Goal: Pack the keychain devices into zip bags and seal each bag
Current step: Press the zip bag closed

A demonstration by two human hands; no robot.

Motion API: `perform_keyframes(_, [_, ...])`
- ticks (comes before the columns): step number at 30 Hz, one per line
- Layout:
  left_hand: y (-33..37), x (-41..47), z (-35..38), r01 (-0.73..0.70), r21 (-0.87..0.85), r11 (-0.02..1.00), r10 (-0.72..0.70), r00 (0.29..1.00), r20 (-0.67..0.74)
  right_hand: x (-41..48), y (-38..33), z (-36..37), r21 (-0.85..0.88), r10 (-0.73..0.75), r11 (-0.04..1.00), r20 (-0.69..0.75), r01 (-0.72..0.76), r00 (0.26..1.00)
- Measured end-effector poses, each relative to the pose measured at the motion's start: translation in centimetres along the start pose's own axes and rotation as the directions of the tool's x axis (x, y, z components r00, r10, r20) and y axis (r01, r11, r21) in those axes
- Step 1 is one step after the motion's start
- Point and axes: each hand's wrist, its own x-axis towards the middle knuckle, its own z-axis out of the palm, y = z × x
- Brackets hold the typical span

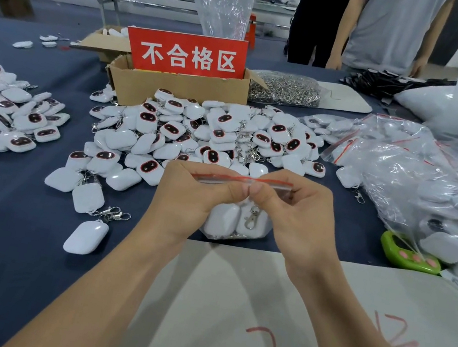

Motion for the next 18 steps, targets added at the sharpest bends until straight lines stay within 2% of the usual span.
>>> perform_keyframes(10, [-0.12,0.12,-0.12,-0.021,0.021,1.000,0.021,1.000,-0.001,-0.07,-0.06,0.03,0.083,0.030,0.996,-0.014,-0.029,0.999])
perform_keyframes(15, [-0.18,0.18,-0.06,-0.020,-0.055,0.998,0.018,0.999,-0.043,-0.09,-0.24,-0.63,0.225,0.108,0.970,-0.045,-0.095,0.993])
perform_keyframes(18, [-0.35,0.14,0.26,-0.032,-0.082,0.996,0.028,0.998,-0.052,-0.08,-0.32,-0.74,0.247,0.130,0.962,-0.034,-0.118,0.991])
